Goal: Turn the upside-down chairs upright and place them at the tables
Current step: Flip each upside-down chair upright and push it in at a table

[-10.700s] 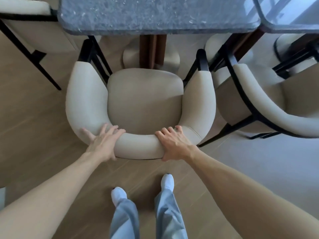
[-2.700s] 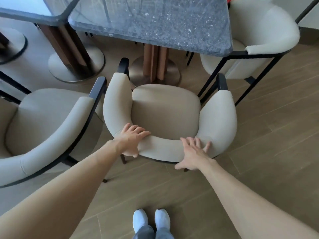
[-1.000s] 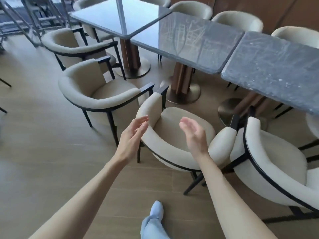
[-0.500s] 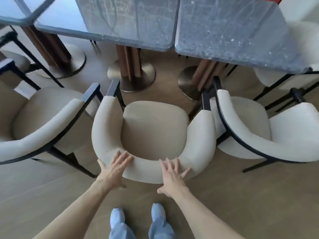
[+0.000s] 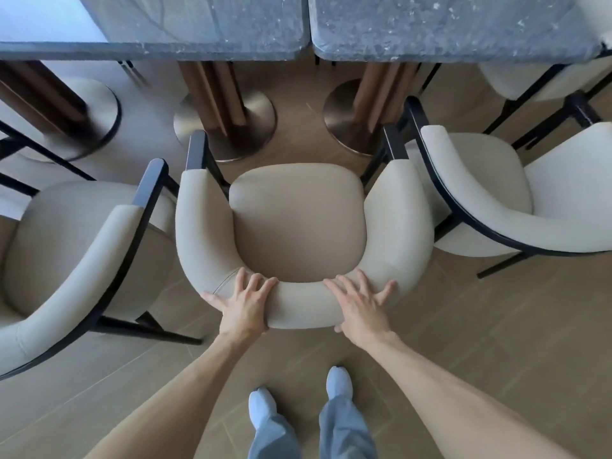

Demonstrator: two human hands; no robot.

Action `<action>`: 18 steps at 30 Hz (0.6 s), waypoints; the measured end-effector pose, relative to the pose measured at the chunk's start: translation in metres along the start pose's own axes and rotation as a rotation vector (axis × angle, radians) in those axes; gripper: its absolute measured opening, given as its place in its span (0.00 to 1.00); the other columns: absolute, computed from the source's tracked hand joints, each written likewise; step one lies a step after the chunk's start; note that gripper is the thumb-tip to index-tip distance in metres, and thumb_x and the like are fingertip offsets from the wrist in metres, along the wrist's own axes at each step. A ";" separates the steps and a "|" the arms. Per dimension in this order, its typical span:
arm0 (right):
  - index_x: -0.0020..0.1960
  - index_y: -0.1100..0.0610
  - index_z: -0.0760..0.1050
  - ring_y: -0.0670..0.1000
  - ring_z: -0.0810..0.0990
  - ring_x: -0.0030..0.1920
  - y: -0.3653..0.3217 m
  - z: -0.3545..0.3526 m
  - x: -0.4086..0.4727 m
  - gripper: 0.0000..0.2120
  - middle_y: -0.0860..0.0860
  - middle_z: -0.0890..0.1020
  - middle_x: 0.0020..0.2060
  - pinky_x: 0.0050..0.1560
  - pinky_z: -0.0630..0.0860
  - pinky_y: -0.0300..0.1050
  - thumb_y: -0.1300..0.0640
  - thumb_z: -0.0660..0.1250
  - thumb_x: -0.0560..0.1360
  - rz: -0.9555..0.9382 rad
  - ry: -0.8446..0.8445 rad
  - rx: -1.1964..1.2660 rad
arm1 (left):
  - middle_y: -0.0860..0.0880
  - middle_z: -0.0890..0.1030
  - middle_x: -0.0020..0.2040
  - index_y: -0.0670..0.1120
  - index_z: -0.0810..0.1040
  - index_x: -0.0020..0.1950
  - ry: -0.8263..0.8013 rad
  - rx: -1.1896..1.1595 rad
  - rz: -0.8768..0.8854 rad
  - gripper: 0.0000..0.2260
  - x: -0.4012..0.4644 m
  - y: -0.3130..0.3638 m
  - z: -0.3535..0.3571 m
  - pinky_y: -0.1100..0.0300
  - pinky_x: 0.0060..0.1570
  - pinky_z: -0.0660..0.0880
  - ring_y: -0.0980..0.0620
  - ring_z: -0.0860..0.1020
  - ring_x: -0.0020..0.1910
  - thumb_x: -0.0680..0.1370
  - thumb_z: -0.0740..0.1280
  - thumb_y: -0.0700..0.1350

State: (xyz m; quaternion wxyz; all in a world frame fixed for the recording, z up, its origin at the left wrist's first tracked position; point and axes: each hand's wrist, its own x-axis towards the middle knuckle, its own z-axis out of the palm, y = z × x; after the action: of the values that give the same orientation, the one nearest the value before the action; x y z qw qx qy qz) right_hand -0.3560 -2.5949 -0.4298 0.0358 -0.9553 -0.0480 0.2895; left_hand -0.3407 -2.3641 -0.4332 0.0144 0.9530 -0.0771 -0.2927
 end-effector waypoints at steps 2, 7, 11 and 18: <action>0.79 0.41 0.53 0.56 0.49 0.81 0.005 -0.013 0.015 0.49 0.44 0.61 0.78 0.63 0.45 0.85 0.48 0.79 0.67 -0.009 0.013 -0.006 | 0.54 0.64 0.72 0.59 0.59 0.78 0.008 -0.044 0.005 0.43 0.015 0.000 -0.011 0.14 0.56 0.57 0.47 0.54 0.77 0.68 0.76 0.44; 0.78 0.43 0.56 0.57 0.55 0.79 0.008 -0.028 0.039 0.48 0.45 0.67 0.74 0.63 0.49 0.86 0.47 0.80 0.66 -0.012 0.064 -0.024 | 0.51 0.67 0.73 0.54 0.61 0.79 0.024 -0.083 0.123 0.46 0.053 -0.014 -0.024 0.41 0.73 0.60 0.43 0.57 0.75 0.64 0.79 0.47; 0.77 0.43 0.56 0.58 0.55 0.78 0.003 -0.034 0.051 0.48 0.45 0.68 0.72 0.63 0.48 0.86 0.47 0.80 0.66 -0.018 0.074 -0.012 | 0.51 0.68 0.72 0.53 0.63 0.79 0.059 -0.088 0.156 0.47 0.067 -0.026 -0.027 0.45 0.73 0.61 0.42 0.57 0.75 0.63 0.80 0.46; 0.76 0.42 0.58 0.56 0.58 0.77 -0.003 -0.042 0.057 0.46 0.45 0.69 0.71 0.64 0.52 0.84 0.47 0.80 0.66 -0.010 0.065 -0.017 | 0.52 0.67 0.74 0.54 0.62 0.79 0.021 -0.088 0.172 0.47 0.072 -0.032 -0.036 0.39 0.72 0.61 0.40 0.56 0.76 0.63 0.81 0.46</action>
State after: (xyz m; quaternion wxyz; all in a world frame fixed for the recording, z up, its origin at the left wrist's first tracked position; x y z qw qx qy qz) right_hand -0.2855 -2.5873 -0.4259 0.0306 -0.9642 -0.0540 0.2576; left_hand -0.2575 -2.3443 -0.4451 0.0822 0.9442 -0.1457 -0.2837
